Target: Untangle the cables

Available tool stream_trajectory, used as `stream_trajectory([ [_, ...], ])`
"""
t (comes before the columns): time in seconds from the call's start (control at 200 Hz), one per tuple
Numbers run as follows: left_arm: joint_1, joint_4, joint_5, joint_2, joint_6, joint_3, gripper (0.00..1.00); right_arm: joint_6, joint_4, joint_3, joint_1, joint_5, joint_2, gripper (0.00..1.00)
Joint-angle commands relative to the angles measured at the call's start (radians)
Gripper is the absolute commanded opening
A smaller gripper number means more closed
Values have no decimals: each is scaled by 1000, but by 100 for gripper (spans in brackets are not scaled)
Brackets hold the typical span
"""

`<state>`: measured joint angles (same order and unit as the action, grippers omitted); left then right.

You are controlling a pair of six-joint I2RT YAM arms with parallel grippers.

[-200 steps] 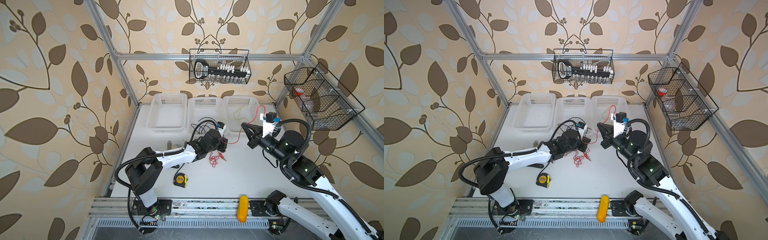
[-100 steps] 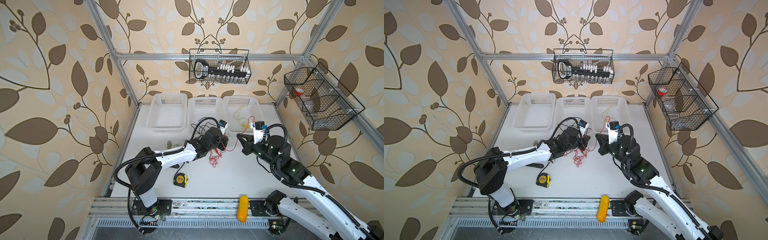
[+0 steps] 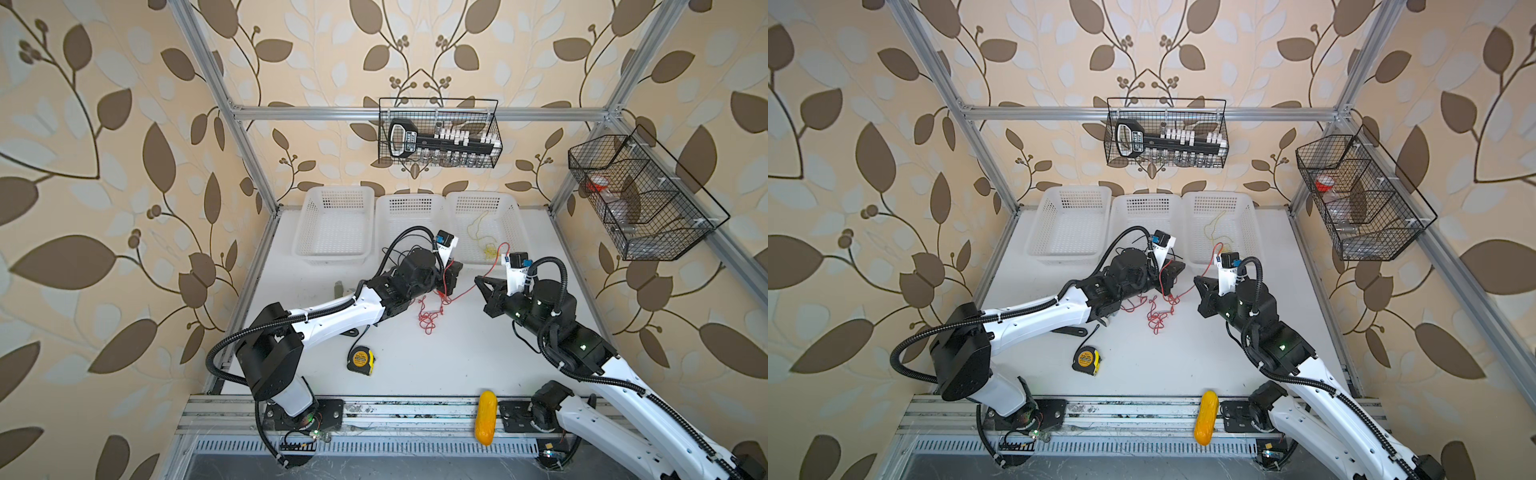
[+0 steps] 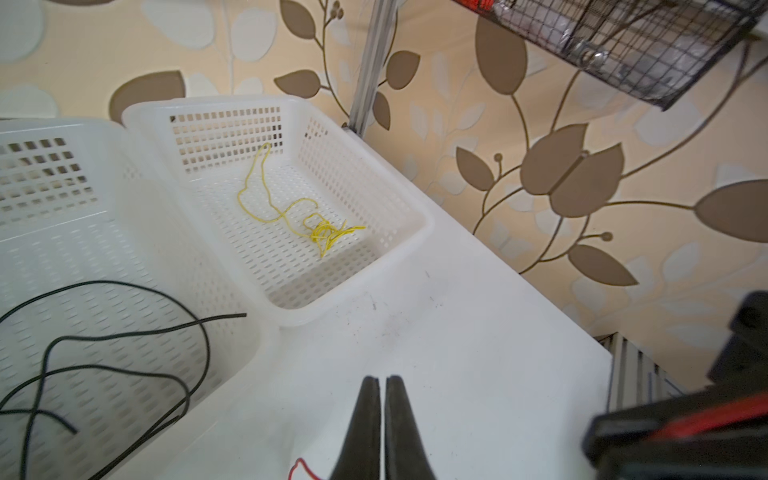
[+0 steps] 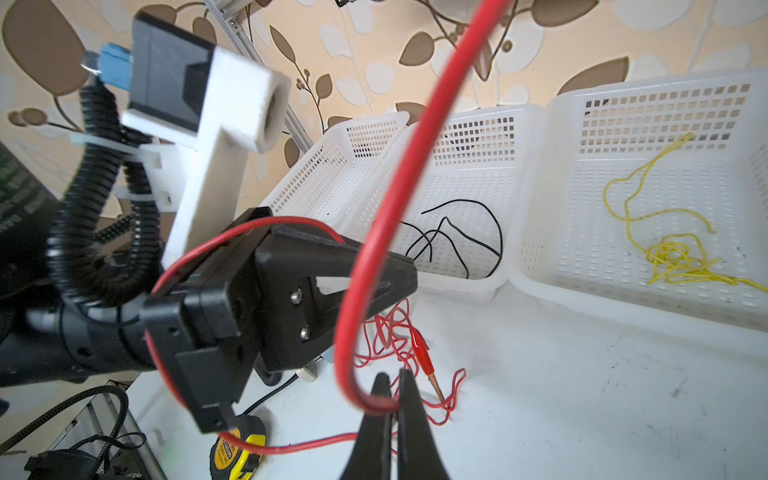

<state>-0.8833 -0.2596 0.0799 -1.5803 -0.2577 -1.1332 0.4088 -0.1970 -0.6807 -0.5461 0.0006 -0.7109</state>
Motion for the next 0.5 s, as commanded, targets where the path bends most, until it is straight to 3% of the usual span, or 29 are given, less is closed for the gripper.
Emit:
stream_trajectory([
  [0.0,-2,-82,99,19,-39,10,0,13,14,16,-8,12,7,0],
  [0.27,-2,-72,117,52,-29,3,0,9,16,18,-14,8,5,1],
  [0.495,-2,-15,-5,173,22,-4,0,23,56,35,-19,-22,-37,6],
])
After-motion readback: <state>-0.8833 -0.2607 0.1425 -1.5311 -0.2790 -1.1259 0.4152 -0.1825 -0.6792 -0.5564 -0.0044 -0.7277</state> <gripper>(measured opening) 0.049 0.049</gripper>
